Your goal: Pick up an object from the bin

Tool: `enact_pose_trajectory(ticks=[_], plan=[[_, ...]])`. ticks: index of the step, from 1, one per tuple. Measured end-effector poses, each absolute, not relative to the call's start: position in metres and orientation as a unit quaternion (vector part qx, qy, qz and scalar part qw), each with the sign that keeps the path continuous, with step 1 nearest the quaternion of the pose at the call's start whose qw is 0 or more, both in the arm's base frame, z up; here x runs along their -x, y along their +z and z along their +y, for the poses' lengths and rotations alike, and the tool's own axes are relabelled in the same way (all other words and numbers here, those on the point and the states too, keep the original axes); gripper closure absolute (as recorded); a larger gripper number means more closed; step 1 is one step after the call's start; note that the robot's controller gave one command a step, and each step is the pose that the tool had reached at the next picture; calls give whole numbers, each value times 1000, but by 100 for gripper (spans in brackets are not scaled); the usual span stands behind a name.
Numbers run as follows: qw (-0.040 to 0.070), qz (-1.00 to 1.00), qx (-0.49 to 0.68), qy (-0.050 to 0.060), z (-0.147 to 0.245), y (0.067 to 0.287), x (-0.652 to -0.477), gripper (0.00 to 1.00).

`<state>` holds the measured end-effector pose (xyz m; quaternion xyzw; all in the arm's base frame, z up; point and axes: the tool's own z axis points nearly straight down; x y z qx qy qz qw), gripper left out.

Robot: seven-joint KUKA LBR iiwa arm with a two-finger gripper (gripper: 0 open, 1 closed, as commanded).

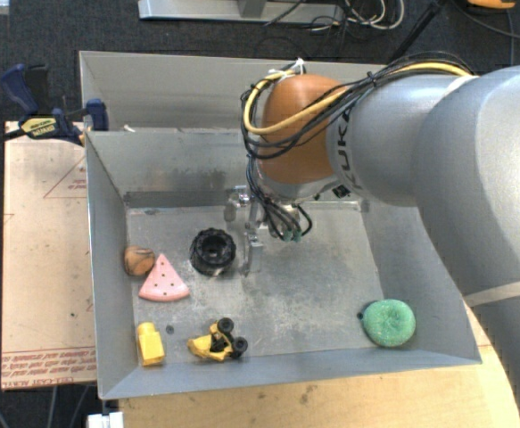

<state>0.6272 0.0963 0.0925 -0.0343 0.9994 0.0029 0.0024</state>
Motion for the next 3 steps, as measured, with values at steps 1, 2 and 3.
enact_pose_trajectory(ticks=[1,2,3], plan=[[1,1000,21,-1,112,89,-636,0],[4,998,60,2,158,85,-639,0],[1,976,216,1,135,71,-605,100]])
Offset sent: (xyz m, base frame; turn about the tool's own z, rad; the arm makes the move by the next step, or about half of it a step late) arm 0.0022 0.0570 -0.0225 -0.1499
